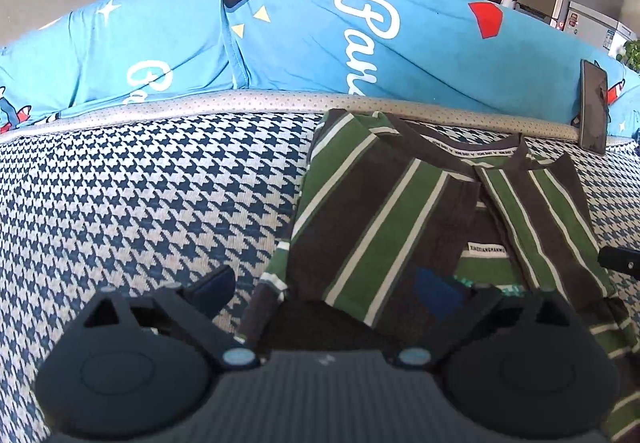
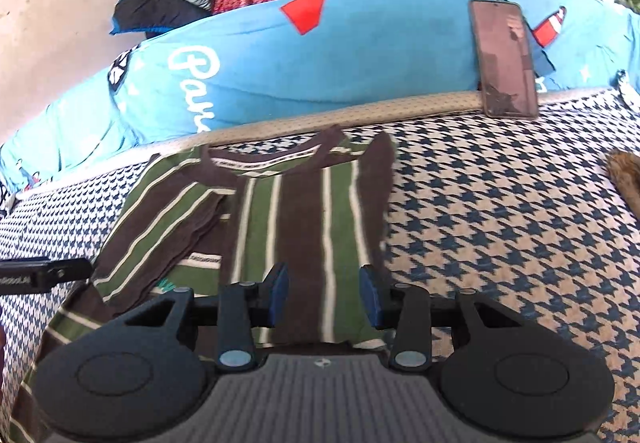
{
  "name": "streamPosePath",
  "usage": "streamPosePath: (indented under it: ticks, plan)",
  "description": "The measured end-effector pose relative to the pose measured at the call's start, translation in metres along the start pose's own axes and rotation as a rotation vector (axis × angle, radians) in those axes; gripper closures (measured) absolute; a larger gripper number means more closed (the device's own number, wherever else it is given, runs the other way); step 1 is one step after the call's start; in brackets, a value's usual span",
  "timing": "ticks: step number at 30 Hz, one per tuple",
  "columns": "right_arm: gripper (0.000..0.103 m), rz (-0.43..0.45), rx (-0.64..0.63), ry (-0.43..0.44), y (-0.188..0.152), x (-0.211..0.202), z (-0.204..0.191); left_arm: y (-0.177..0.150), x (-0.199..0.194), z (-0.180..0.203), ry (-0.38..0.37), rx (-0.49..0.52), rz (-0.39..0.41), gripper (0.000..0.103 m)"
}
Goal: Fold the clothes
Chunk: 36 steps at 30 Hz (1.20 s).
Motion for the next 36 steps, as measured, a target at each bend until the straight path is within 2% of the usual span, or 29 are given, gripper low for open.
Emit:
streamPosePath:
  ticks: [8,16,19,20,24,31,36]
  plan:
    - [0.063,-0.123,0.16,0.035,-0.006,0.021,0.042,0.0,0.004,0.003,-0.005,0.027,-0.018,0.004]
    - [0.062,-0.139,0.219,0.112,-0.01,0.026,0.045,0.0,0.004,-0.003,0.0,0.003,-0.027,0.004]
    - [0.066,-0.144,0.239,0.142,-0.012,0.028,0.044,-0.001,0.004,-0.003,0.0,0.003,-0.028,0.004]
    - [0.072,-0.154,0.258,0.159,-0.014,0.03,0.044,-0.001,0.004,-0.003,0.001,0.005,-0.029,0.004]
    - [0.082,-0.142,0.252,0.161,-0.014,0.031,0.041,-0.001,0.006,0.0,-0.001,0.01,-0.033,0.004]
    - [0.09,-0.128,0.286,0.163,-0.017,0.034,0.04,-0.001,0.007,-0.001,-0.003,0.017,-0.042,0.004]
    - [0.093,-0.064,0.231,0.149,-0.01,0.022,0.03,0.0,0.006,-0.007,0.011,0.004,-0.044,0.004]
Point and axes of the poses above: each gripper's, at about its wrist camera, not at the fingertips, and x roughly the way its jaws point, z to its right, y to its top, the point moved 1 cm from there along x, roughly the way its jaws point, and after that the axes turned 14 degrees about -y, right-handed, at the moved point
